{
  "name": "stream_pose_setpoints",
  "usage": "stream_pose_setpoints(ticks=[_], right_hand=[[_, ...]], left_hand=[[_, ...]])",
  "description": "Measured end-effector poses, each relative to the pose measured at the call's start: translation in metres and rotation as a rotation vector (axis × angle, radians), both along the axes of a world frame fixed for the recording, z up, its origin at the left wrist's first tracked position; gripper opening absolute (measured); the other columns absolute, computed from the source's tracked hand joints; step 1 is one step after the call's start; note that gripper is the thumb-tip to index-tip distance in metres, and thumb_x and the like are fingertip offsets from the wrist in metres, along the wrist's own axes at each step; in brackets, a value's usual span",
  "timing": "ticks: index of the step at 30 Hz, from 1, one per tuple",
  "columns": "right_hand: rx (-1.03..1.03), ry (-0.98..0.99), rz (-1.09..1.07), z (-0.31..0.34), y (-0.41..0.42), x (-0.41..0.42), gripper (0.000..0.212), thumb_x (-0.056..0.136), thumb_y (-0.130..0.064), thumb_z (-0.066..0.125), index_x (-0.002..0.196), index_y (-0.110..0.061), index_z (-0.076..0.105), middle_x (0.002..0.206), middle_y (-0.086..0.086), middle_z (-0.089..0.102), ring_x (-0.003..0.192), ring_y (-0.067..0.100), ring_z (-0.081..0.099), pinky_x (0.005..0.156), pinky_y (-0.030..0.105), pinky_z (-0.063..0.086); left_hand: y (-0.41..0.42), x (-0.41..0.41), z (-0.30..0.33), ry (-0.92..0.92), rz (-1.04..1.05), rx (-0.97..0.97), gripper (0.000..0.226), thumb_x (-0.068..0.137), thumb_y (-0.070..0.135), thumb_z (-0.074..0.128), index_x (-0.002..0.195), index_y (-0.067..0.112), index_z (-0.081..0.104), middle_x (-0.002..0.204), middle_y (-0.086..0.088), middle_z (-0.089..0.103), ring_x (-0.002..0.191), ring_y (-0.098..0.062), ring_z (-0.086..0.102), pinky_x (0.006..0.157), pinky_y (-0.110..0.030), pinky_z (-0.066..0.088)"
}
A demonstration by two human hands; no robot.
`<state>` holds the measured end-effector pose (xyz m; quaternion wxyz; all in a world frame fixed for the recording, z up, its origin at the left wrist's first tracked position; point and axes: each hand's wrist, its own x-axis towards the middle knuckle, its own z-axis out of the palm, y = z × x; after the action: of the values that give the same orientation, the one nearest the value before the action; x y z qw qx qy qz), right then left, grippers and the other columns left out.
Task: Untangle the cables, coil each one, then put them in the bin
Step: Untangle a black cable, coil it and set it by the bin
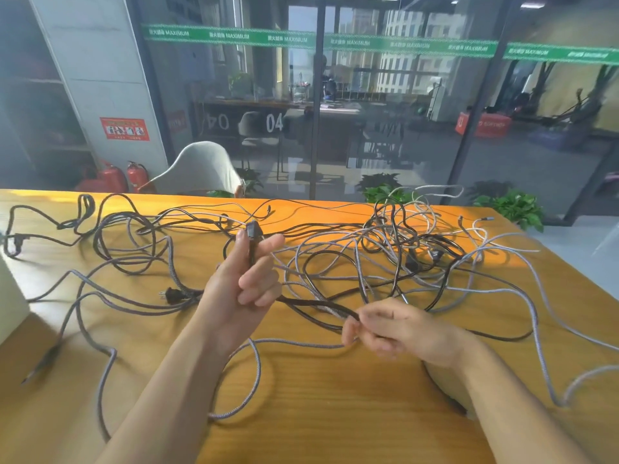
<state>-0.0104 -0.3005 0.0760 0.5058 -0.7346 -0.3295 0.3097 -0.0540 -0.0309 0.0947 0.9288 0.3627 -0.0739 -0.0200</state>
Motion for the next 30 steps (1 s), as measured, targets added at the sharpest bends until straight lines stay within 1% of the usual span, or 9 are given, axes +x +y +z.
stream_pose_setpoints(ticks=[4,7,11,13,16,18,21,26,30], right_hand=[[-0.111,-0.011,0.075,-0.001,0.002,-0.002,0.045,0.111,-0.043,0.041,0.103,-0.014,0.075,0.067,-0.002,0.038,0.065,0.019,0.032,0.065,0.036,0.029],[-0.34,-0.217,0.024,-0.009,0.013,-0.007,0.042,0.109,-0.051,0.046,0.096,-0.025,0.077,0.067,-0.002,0.048,0.065,0.019,0.044,0.067,0.037,0.04],[-0.463,-0.603,-0.381,-0.015,0.022,-0.005,0.043,0.101,-0.059,0.053,0.078,-0.029,0.072,0.06,-0.011,0.066,0.054,0.008,0.058,0.061,0.033,0.048],[-0.541,-0.894,-0.578,-0.013,0.024,-0.002,0.048,0.097,-0.07,0.051,0.078,-0.03,0.071,0.056,-0.008,0.063,0.056,0.01,0.058,0.054,0.026,0.037],[-0.408,-1.19,-0.779,-0.012,0.026,0.002,0.054,0.095,-0.072,0.051,0.07,-0.027,0.067,0.051,-0.008,0.055,0.053,0.017,0.056,0.049,0.029,0.035],[-0.243,-1.146,-0.85,-0.014,0.031,0.003,0.05,0.094,-0.067,0.058,0.065,-0.026,0.06,0.05,-0.008,0.049,0.051,0.018,0.052,0.049,0.034,0.041],[-0.041,-0.864,-0.846,-0.015,0.042,-0.002,0.051,0.1,-0.058,0.058,0.064,-0.022,0.055,0.05,-0.007,0.051,0.05,0.012,0.047,0.054,0.037,0.042],[0.213,-0.398,-0.589,-0.007,0.047,-0.016,0.035,0.105,-0.031,0.049,0.082,-0.013,0.068,0.069,0.001,0.06,0.062,0.013,0.055,0.06,0.037,0.047],[0.167,-0.587,-0.557,-0.012,0.048,-0.02,0.026,0.103,-0.026,0.06,0.122,-0.021,0.077,0.1,-0.014,0.067,0.094,0.009,0.068,0.08,0.027,0.056]], left_hand=[[0.004,-0.005,-0.001,-0.026,-0.096,0.004,0.055,0.112,0.045,0.033,0.119,0.007,0.072,0.045,0.011,0.026,0.038,-0.007,0.016,0.043,-0.02,0.016],[-0.001,-0.01,-0.001,-0.03,-0.119,0.112,0.054,0.112,0.041,0.032,0.097,0.008,0.072,0.042,0.011,0.03,0.036,-0.005,0.017,0.042,-0.021,0.016],[-0.018,-0.015,-0.004,0.02,-0.088,0.423,0.063,0.109,0.045,0.031,0.065,0.014,0.063,0.043,-0.001,0.041,0.038,-0.012,0.028,0.045,-0.024,0.026],[-0.03,-0.017,-0.006,0.036,-0.108,0.536,0.063,0.105,0.049,0.034,0.067,0.011,0.068,0.05,-0.011,0.054,0.041,-0.019,0.041,0.048,-0.026,0.036],[-0.045,-0.018,-0.01,0.007,-0.146,0.638,0.063,0.098,0.052,0.037,0.086,0.002,0.075,0.078,-0.025,0.073,0.058,-0.029,0.063,0.059,-0.029,0.051],[-0.052,-0.018,-0.015,-0.008,-0.139,0.719,0.066,0.101,0.051,0.035,0.1,-0.001,0.075,0.095,-0.026,0.076,0.076,-0.032,0.072,0.07,-0.031,0.054],[-0.061,-0.017,-0.023,-0.019,-0.059,0.856,0.06,0.112,0.041,0.029,0.111,0.004,0.077,0.102,-0.015,0.079,0.094,-0.031,0.076,0.085,-0.037,0.055],[-0.066,-0.015,-0.028,-0.099,0.155,1.019,0.058,0.114,0.036,0.025,0.103,0.011,0.077,0.096,0.0,0.08,0.098,-0.015,0.075,0.093,-0.036,0.054],[-0.062,-0.014,-0.028,-0.085,0.25,0.973,0.054,0.112,0.039,0.029,0.109,0.017,0.078,0.103,0.003,0.08,0.105,-0.012,0.073,0.098,-0.036,0.053]])
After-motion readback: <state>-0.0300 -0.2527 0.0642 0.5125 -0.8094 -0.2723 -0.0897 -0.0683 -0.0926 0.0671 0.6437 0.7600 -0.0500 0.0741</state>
